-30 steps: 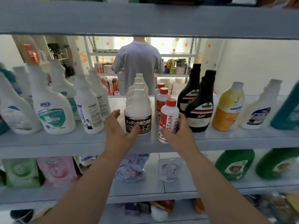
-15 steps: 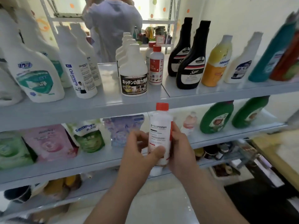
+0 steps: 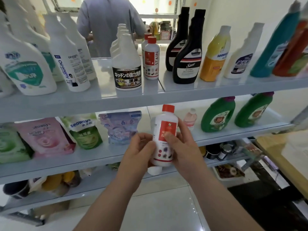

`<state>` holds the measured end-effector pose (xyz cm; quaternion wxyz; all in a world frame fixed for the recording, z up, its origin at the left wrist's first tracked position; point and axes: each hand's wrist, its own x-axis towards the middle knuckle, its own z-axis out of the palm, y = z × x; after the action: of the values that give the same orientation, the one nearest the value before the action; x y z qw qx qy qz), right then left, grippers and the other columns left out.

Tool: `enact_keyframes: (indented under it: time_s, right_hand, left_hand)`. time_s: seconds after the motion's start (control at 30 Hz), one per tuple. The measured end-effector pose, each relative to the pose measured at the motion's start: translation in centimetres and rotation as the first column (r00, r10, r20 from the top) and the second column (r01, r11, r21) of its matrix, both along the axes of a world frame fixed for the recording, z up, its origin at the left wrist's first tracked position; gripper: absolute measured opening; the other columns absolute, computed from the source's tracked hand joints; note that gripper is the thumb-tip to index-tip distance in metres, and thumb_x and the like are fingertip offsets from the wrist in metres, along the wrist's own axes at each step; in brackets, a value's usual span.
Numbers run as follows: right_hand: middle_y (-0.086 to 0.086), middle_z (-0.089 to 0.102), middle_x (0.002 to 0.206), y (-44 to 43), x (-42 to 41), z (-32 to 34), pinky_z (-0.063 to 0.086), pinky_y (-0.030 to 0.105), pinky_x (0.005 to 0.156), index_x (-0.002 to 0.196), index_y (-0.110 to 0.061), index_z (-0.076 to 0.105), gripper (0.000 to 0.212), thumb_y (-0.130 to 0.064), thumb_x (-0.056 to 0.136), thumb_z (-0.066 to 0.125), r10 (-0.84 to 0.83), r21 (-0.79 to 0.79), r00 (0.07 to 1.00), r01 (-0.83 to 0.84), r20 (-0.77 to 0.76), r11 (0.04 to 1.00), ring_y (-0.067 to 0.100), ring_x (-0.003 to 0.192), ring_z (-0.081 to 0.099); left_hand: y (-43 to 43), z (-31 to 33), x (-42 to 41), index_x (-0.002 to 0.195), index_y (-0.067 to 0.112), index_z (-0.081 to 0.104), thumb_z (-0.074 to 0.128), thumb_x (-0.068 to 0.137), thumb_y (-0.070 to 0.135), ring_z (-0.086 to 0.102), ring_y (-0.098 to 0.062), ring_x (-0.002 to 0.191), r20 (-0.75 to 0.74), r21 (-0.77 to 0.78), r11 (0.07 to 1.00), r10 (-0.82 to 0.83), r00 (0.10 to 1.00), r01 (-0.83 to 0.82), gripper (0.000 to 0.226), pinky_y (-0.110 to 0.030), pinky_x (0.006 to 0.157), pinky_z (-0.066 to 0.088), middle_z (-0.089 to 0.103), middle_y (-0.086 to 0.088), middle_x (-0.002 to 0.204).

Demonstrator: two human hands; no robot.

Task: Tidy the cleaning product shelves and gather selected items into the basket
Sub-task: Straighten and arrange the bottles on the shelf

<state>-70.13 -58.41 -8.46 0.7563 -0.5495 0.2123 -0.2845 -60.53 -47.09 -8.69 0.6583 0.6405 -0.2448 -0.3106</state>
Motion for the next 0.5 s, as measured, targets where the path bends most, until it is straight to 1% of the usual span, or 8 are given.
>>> enact_keyframes:
  time_s: [0.07, 0.1, 0.17, 0.23, 0.3, 0.33, 0.43, 0.5]
  right_hand:
    - [-0.009, 0.073, 0.121, -1.2, -0.8, 0.3, 0.062, 0.049, 0.088, 0.125, -0.060, 0.060, 0.067, -0.056, 0.064, 0.089, -0.005, -0.040, 1.000, 0.004, -0.025, 0.999, 0.021, 0.112, 0.072]
    - [-0.007, 0.073, 0.123, -1.9, -1.2, 0.3, 0.062, 0.048, 0.088, 0.128, -0.057, 0.059, 0.065, -0.056, 0.069, 0.086, 0.004, -0.023, 1.000, -0.004, -0.009, 1.000, 0.022, 0.113, 0.072]
    - [0.000, 0.072, 0.126, -3.6, -1.9, 0.4, 0.062, 0.042, 0.084, 0.133, -0.046, 0.061, 0.049, -0.051, 0.085, 0.072, 0.043, 0.052, 0.998, -0.045, 0.045, 0.998, 0.022, 0.112, 0.072]
    - [0.000, 0.074, 0.120, -5.4, -2.7, 0.5, 0.060, 0.034, 0.077, 0.126, -0.044, 0.068, 0.033, -0.039, 0.094, 0.058, 0.069, 0.116, 0.996, -0.076, 0.061, 0.990, 0.017, 0.103, 0.074]
    - [0.000, 0.075, 0.116, -7.3, -3.6, 0.2, 0.059, 0.032, 0.076, 0.120, -0.047, 0.070, 0.038, -0.023, 0.101, 0.048, 0.119, 0.098, 0.993, -0.121, 0.025, 0.988, 0.018, 0.102, 0.073]
    - [0.001, 0.073, 0.118, -8.2, -4.0, 0.1, 0.059, 0.032, 0.078, 0.121, -0.047, 0.068, 0.042, -0.017, 0.102, 0.046, 0.139, 0.055, 0.990, -0.140, 0.007, 0.989, 0.021, 0.106, 0.072]
    - [-0.005, 0.069, 0.122, -10.4, -5.0, -0.3, 0.059, 0.034, 0.084, 0.127, -0.048, 0.064, 0.046, -0.019, 0.091, 0.060, 0.159, -0.057, 0.987, -0.157, 0.034, 0.986, 0.022, 0.114, 0.069]
    - [-0.010, 0.069, 0.118, -11.7, -5.6, -0.5, 0.060, 0.035, 0.087, 0.127, -0.051, 0.064, 0.051, -0.028, 0.082, 0.071, 0.184, -0.100, 0.982, -0.179, 0.043, 0.979, 0.018, 0.114, 0.068]
  left_hand:
    - [-1.1, 0.3, -1.0, 0.111, 0.037, 0.059, 0.082, 0.082, 0.045, 0.075, -0.013, 0.092, 0.020, 0.029, 0.997, -0.077, 0.997, 0.077, 0.038, -0.028, 0.067, 0.060, 0.074, 0.012, 0.106]
    - [-1.8, 0.3, -1.6, 0.114, 0.037, 0.059, 0.085, 0.074, 0.049, 0.075, -0.012, 0.093, 0.017, 0.048, 0.996, -0.080, 0.997, 0.080, 0.050, -0.030, 0.069, 0.061, 0.074, 0.013, 0.106]
    - [-3.3, -0.1, -2.8, 0.118, 0.030, 0.062, 0.079, 0.071, 0.039, 0.075, -0.017, 0.093, -0.047, 0.042, 0.998, -0.047, 0.998, 0.049, 0.050, -0.035, 0.070, 0.061, 0.075, 0.006, 0.107]
    - [-4.9, -0.4, -4.0, 0.120, 0.018, 0.063, 0.063, 0.085, 0.023, 0.076, -0.024, 0.087, -0.306, -0.063, 0.998, -0.025, 0.952, 0.006, 0.035, -0.039, 0.062, 0.060, 0.077, -0.008, 0.105]
    - [-6.5, -0.4, -5.0, 0.125, 0.010, 0.061, 0.047, 0.097, 0.016, 0.076, -0.028, 0.082, -0.531, -0.119, 0.992, -0.031, 0.847, -0.039, 0.032, -0.041, 0.057, 0.059, 0.076, -0.016, 0.107]
    - [-7.2, -0.5, -5.5, 0.130, 0.009, 0.060, 0.043, 0.100, 0.019, 0.075, -0.030, 0.085, -0.564, -0.121, 0.992, -0.038, 0.825, -0.037, 0.036, -0.041, 0.057, 0.059, 0.074, -0.018, 0.112]
    - [-8.9, -1.0, -6.6, 0.138, 0.013, 0.057, 0.060, 0.095, 0.035, 0.072, -0.035, 0.103, -0.466, -0.124, 0.992, -0.054, 0.883, -0.005, 0.048, -0.044, 0.068, 0.060, 0.070, -0.018, 0.125]
    - [-9.8, -1.0, -7.3, 0.136, 0.018, 0.059, 0.073, 0.086, 0.033, 0.072, -0.034, 0.106, -0.368, -0.085, 0.996, -0.042, 0.929, 0.011, 0.054, -0.047, 0.074, 0.060, 0.073, -0.013, 0.122]
